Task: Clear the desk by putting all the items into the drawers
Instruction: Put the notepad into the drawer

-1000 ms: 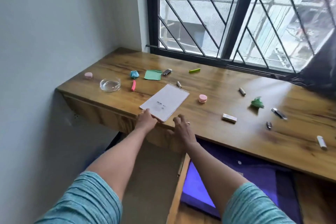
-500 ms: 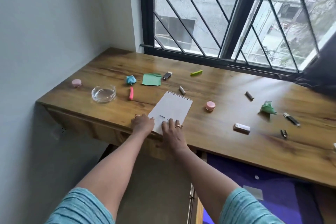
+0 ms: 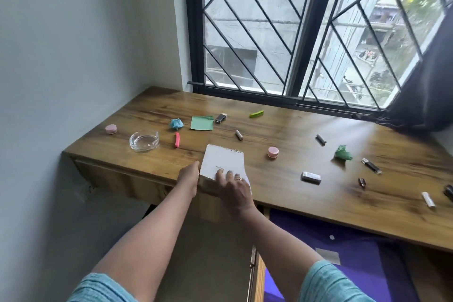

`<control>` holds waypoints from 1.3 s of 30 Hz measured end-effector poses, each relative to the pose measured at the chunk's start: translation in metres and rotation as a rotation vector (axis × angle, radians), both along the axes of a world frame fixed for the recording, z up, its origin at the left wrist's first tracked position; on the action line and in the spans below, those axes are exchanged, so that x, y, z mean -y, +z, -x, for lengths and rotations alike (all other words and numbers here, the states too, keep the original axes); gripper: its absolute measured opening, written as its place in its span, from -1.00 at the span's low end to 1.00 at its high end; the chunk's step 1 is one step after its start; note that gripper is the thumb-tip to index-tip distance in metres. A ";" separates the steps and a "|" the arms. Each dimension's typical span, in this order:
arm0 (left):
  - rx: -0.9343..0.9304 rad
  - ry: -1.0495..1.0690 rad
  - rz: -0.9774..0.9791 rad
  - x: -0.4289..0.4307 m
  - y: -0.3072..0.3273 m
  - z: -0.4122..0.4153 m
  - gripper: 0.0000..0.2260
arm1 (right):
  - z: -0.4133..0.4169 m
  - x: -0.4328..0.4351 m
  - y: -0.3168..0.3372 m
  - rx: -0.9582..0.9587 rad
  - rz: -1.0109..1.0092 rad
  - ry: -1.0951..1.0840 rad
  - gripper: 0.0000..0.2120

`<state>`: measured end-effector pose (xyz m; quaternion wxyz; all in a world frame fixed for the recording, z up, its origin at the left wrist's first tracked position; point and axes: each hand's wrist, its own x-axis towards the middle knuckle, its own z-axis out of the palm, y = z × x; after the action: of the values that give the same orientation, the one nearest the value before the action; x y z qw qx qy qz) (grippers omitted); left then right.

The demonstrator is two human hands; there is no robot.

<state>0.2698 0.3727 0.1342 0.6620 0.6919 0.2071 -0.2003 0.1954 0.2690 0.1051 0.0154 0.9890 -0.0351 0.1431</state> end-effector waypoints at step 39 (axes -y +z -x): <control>0.350 -0.514 0.019 0.316 -0.065 0.282 -0.51 | 0.316 0.333 -0.031 0.329 -1.926 -0.553 -0.50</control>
<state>-0.0118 0.0563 0.0690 0.6220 0.7392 -0.0935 -0.2409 -0.1201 -0.0635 0.0736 -0.7606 0.5060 -0.3649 0.1799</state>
